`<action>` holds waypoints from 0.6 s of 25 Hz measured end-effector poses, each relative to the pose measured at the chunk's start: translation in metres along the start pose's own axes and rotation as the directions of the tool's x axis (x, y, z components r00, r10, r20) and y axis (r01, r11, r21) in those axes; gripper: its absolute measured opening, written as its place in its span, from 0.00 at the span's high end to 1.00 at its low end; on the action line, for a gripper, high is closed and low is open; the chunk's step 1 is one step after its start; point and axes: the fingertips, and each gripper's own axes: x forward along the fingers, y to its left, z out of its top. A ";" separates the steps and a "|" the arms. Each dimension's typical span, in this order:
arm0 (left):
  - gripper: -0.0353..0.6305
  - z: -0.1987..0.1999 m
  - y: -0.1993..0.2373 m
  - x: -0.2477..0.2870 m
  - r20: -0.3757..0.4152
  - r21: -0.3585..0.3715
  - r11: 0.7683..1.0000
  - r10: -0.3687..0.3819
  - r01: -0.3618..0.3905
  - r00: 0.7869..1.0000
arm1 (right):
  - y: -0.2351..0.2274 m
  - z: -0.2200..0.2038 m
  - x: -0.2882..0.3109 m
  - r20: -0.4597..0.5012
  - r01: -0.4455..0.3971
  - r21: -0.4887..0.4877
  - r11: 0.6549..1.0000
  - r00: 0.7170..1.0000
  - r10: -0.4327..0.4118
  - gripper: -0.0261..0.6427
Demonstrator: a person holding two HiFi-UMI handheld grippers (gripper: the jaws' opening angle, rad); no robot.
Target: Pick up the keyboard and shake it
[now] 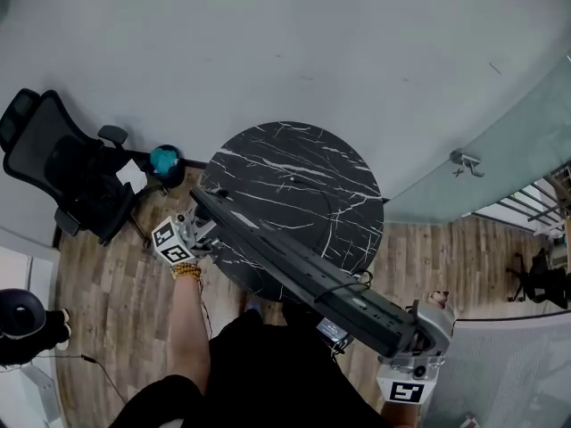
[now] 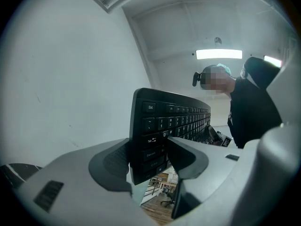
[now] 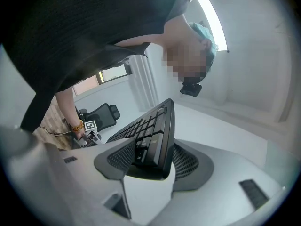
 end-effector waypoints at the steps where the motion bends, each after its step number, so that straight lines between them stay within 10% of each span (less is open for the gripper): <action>1: 0.60 0.000 0.000 -0.001 -0.001 0.002 1.000 0.005 -0.005 1.000 | 0.000 -0.002 0.000 0.000 -0.001 0.006 1.000 1.000 0.001 0.58; 15: 0.60 -0.007 0.016 -0.012 -0.057 0.104 0.984 0.151 -0.145 0.987 | -0.002 -0.089 0.002 -0.083 0.042 0.228 0.973 0.996 -0.024 0.58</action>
